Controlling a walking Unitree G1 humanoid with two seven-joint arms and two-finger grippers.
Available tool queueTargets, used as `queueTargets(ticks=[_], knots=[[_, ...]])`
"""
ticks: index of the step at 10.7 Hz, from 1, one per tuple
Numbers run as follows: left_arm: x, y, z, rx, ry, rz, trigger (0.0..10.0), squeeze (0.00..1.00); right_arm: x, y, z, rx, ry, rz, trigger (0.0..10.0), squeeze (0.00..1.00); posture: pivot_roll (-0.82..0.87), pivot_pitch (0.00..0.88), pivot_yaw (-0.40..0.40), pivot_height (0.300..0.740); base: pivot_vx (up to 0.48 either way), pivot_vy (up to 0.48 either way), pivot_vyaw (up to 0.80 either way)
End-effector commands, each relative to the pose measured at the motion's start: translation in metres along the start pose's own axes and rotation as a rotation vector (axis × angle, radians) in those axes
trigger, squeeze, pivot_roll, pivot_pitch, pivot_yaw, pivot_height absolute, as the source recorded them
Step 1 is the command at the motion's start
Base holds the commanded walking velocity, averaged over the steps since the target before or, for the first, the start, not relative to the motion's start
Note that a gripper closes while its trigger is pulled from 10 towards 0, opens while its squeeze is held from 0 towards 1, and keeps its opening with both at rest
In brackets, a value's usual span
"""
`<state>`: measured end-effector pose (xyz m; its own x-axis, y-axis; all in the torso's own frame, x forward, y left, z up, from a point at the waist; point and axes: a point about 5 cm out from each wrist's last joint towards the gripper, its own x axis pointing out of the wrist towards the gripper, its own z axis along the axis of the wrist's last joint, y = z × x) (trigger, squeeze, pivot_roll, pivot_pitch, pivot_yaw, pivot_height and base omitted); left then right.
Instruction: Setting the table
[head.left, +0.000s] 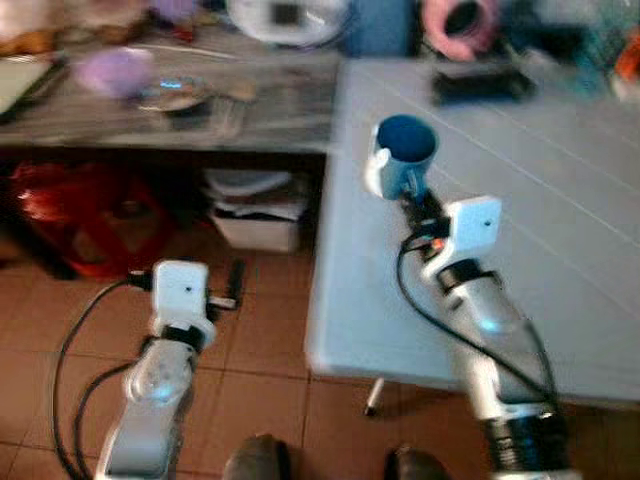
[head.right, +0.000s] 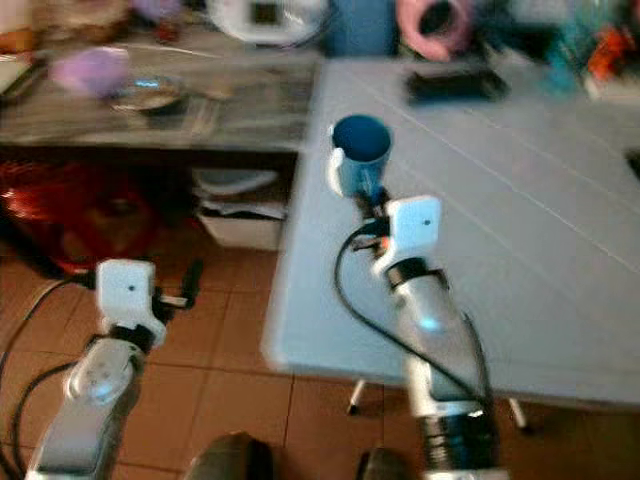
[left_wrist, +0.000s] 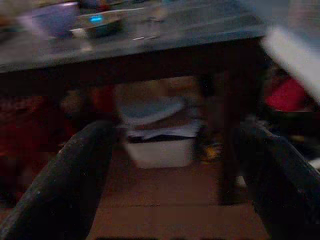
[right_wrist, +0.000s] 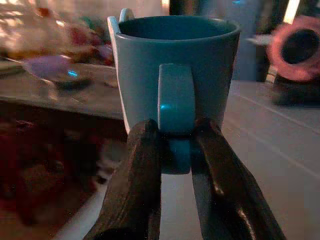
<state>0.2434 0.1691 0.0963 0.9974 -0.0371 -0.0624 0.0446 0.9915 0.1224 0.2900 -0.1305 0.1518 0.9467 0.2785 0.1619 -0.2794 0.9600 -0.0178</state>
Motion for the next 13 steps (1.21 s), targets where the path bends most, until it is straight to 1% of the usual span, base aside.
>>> queueTargets(ticks=[1, 2, 3, 5, 6, 7, 9, 13], knots=[[0.002, 0.003, -0.001, 0.020, -0.005, 0.029, 10.0, 0.00, -0.002, 0.001, 0.006, -0.011, -0.018, 0.001, 10.0, 0.00, -0.03, 0.000, 0.040, 0.740, 0.000, 0.476, 0.00], [0.008, 0.001, -0.004, 0.003, -0.002, 0.036, 10.0, 0.00, -0.004, 0.000, 0.004, -0.017, -0.004, -0.010, 10.0, 0.00, -0.03, 0.000, 0.041, 0.740, 0.000, 0.476, 0.00], [0.011, -0.003, -0.003, 0.011, -0.013, 0.034, 10.0, 0.00, -0.004, -0.003, 0.002, -0.029, 0.004, -0.019, 10.0, 0.00, -0.04, 0.000, 0.046, 0.740, 0.000, 0.480, 0.00], [0.011, -0.008, -0.003, 0.008, -0.023, 0.013, 10.0, 0.00, -0.003, -0.006, -0.001, -0.047, 0.012, -0.032, 10.0, 0.00, -0.04, 0.000, 0.045, 0.740, 0.000, 0.457, 0.00], [0.013, -0.009, -0.003, 0.025, -0.033, 0.009, 10.0, 0.00, -0.004, -0.007, -0.002, -0.048, 0.020, -0.033, 10.0, 0.00, -0.04, 0.000, 0.043, 0.740, 0.000, 0.420, 0.00], [0.015, -0.010, -0.002, 0.040, -0.043, 0.009, 10.0, 0.00, -0.005, -0.007, -0.004, -0.050, 0.027, -0.033, 10.0, 0.00, -0.04, 0.000, 0.042, 0.740, 0.266, 0.401, 0.00], [0.018, -0.012, 0.000, 0.044, -0.059, -0.008, 10.0, 0.00, -0.003, -0.008, -0.004, -0.055, 0.029, -0.033, 10.0, 0.00, -0.05, 0.000, 0.044, 0.740, 0.345, 0.332, 0.00], [0.019, -0.018, 0.001, 0.037, -0.075, -0.027, 10.0, 0.00, -0.002, -0.009, -0.002, -0.063, 0.024, -0.032, 10.0, 0.00, -0.06, 0.000, 0.043, 0.740, 0.435, 0.000, 0.00]])
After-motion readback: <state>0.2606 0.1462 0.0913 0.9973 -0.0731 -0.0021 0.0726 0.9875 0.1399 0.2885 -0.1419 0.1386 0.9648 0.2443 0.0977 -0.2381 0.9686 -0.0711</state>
